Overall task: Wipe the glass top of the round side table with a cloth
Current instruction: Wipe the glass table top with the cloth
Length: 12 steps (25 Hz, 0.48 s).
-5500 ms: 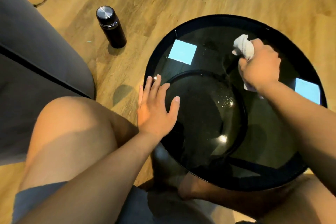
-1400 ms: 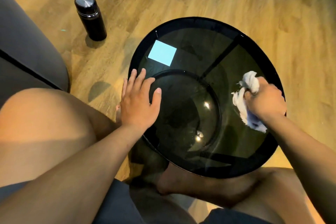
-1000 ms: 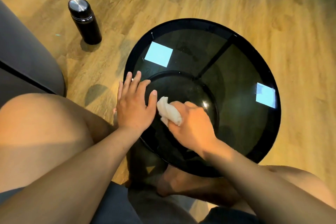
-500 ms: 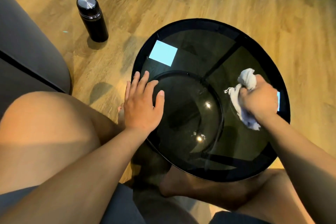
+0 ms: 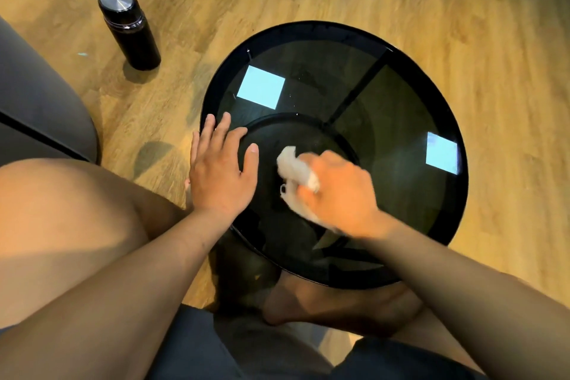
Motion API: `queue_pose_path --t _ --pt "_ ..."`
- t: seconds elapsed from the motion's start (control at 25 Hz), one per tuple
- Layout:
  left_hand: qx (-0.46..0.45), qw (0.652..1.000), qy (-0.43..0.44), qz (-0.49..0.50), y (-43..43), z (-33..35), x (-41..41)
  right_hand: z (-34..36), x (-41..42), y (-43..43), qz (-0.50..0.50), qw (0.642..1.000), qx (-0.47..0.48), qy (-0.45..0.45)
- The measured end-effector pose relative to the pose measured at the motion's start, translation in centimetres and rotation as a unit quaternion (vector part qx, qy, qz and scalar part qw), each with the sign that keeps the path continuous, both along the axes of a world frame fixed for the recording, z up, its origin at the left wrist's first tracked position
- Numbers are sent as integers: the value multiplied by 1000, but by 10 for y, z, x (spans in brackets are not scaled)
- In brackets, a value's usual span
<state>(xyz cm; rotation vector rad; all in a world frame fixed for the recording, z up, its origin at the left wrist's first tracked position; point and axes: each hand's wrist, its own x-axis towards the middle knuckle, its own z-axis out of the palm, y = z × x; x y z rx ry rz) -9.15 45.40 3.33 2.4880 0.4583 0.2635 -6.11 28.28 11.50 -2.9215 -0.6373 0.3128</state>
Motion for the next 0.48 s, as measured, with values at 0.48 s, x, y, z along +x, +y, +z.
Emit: queue_pose_path --t 0.48 --pt "-14 1000 0 9 -1 3 1 -26 68 -24 -102 992 -9 -68"
